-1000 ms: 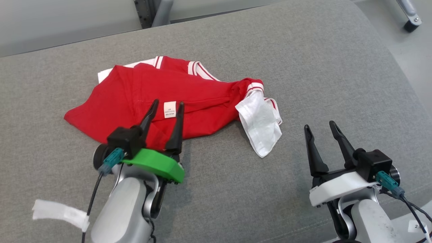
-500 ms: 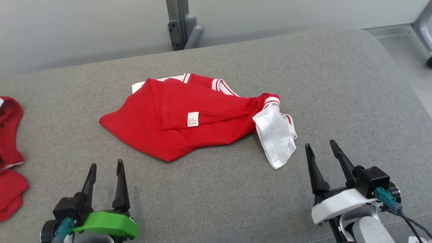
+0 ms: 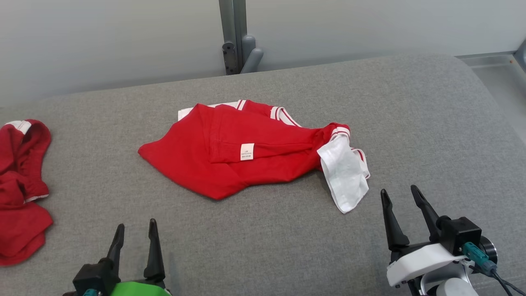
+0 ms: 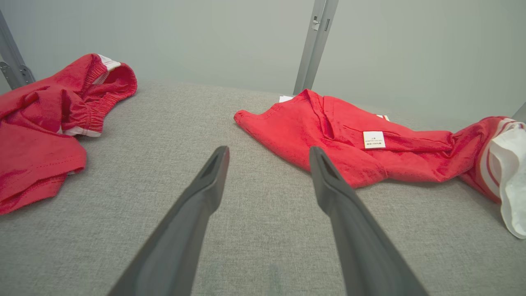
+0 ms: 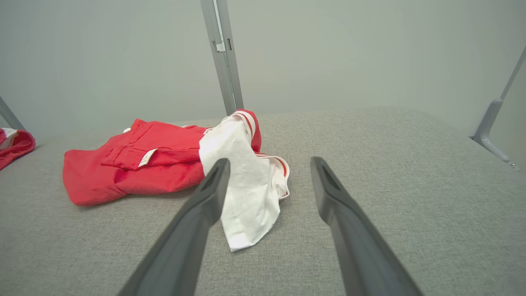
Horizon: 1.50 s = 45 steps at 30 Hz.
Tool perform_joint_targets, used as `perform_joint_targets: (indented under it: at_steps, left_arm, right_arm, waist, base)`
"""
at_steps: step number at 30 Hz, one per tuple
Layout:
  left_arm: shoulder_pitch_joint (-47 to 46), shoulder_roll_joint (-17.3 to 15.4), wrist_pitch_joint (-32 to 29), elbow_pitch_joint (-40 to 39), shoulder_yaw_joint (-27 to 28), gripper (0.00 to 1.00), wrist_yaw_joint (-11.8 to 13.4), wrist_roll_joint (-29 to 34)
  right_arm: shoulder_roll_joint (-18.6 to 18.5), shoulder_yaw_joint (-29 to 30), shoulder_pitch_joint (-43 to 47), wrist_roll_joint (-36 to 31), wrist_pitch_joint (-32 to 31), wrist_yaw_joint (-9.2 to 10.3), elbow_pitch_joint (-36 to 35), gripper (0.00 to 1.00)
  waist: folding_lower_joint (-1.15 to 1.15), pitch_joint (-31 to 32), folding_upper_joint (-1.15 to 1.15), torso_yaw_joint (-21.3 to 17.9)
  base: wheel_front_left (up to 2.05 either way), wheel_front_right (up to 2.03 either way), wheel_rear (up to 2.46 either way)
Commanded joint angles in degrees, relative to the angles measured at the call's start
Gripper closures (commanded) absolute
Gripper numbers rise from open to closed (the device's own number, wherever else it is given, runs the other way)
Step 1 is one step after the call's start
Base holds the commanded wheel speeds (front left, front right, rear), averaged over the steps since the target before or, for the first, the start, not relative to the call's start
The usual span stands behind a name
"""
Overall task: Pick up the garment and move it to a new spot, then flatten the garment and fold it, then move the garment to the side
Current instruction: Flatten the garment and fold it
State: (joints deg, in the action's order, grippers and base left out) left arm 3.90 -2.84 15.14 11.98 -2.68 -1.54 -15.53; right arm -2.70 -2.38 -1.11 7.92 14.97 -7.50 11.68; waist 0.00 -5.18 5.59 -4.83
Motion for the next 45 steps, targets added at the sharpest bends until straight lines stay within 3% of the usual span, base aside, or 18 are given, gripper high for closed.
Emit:
perform_joint_targets:
  at_steps: [1,12,26,34,45]
  left_arm:
    - [-1.09,-0.1,0.01,0.09,-0.71,0.0,-0.59,-0.56]
    - [-17.7,-0.14,0.01,9.43,-6.39,0.0,-3.26,-3.57]
    - [-36.07,-0.16,0.01,28.21,-7.26,0.0,-5.89,-5.46]
    - [-38.7,-0.22,-0.01,30.9,-4.72,0.0,-6.01,-4.19]
    - [-36.1,-0.16,0.0,24.86,-4.06,0.0,-6.03,-2.81]
  right_arm:
    - [-0.15,-0.15,0.55,-0.22,0.07,0.02,-0.22,0.0]
    - [-0.16,-3.38,-5.46,-0.41,0.08,0.03,-0.83,0.0]
    - [-0.14,-4.63,-9.4,0.19,0.08,0.03,-1.26,0.0]
    - [-0.14,-5.12,-10.04,1.0,0.08,0.02,-1.31,0.0]
    - [-0.15,-4.8,-9.97,1.61,0.08,0.03,-0.85,0.0]
  waist:
    - [0.0,-0.81,0.0,-0.11]
    - [0.0,-11.28,0.0,-3.45]
    - [0.0,-18.77,0.0,-8.8]
    - [0.0,-19.79,0.0,-9.96]
    - [0.0,-19.6,0.0,-9.28]
  base:
    - [0.0,0.0,0.0]
    - [0.0,0.0,0.0]
    - [0.0,0.0,0.0]
    - [0.0,0.0,0.0]
    - [0.0,0.0,0.0]
